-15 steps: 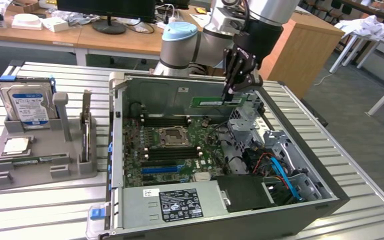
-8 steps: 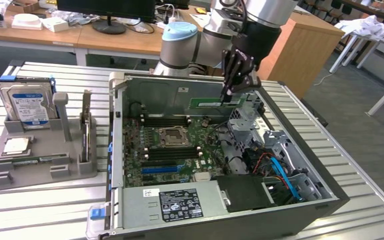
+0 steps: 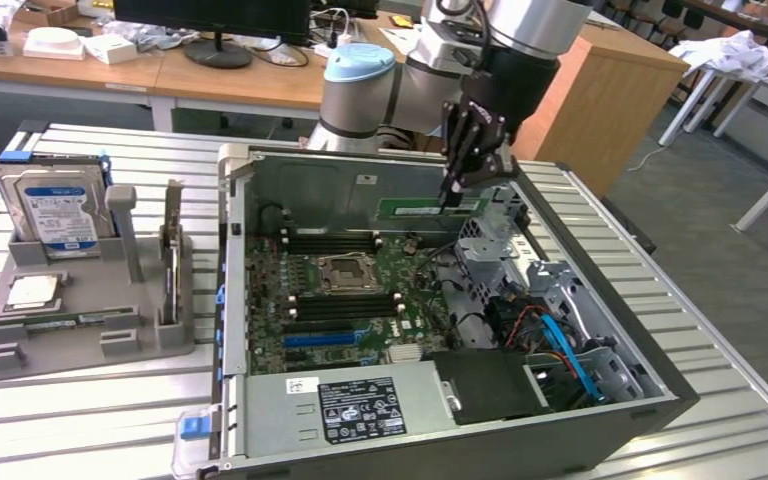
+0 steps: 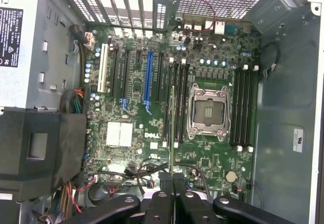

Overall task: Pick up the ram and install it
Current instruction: 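Insert the ram into the slot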

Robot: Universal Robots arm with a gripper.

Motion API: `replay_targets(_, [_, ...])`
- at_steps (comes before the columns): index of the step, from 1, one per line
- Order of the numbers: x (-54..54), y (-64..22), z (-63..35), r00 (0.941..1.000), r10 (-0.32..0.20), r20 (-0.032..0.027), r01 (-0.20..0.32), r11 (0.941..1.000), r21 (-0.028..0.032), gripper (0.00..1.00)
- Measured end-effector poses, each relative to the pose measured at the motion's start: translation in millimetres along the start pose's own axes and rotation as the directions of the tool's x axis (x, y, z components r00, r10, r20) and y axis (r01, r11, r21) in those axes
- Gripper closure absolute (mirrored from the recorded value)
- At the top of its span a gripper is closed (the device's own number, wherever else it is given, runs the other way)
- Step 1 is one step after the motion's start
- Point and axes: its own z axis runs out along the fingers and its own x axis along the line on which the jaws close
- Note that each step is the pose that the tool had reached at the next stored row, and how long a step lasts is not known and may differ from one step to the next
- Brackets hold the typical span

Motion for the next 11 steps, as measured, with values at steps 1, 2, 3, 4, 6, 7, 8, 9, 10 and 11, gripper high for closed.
replay_targets(1, [0.0,0.1,0.3,1.0000,0.000,0.0000,0.000,1.0000,0.0000,0.88])
replay_targets(2, [0.0,0.3,0.7,1.0000,0.001,0.0000,-0.001,1.0000,0.0000,0.88])
replay_targets(3, [0.0,0.4,1.0,1.0000,0.001,0.0001,-0.001,1.0000,0.0001,0.88])
replay_targets(4, [0.1,0.5,1.3,1.0000,0.002,0.0000,-0.002,1.0000,0.0001,0.88])
replay_targets(6, [0.1,0.7,2.0,1.0000,0.002,0.0000,-0.002,1.0000,0.0001,0.88])
replay_targets(7, [0.1,0.8,2.4,1.0000,0.003,0.0001,-0.003,1.0000,0.0002,0.88])
replay_targets(8, [0.1,0.9,2.7,1.0000,0.003,0.0001,-0.003,1.0000,0.0001,0.88])
replay_targets(9, [0.1,0.9,3.1,1.0000,0.003,0.0001,-0.003,1.0000,0.0001,0.88])
replay_targets(10, [0.1,1.0,3.4,1.0000,0.003,0.0001,-0.003,1.0000,0.0002,0.88])
replay_targets(11, [0.2,1.0,3.8,1.0000,0.004,0.0002,-0.004,1.0000,0.0002,0.88])
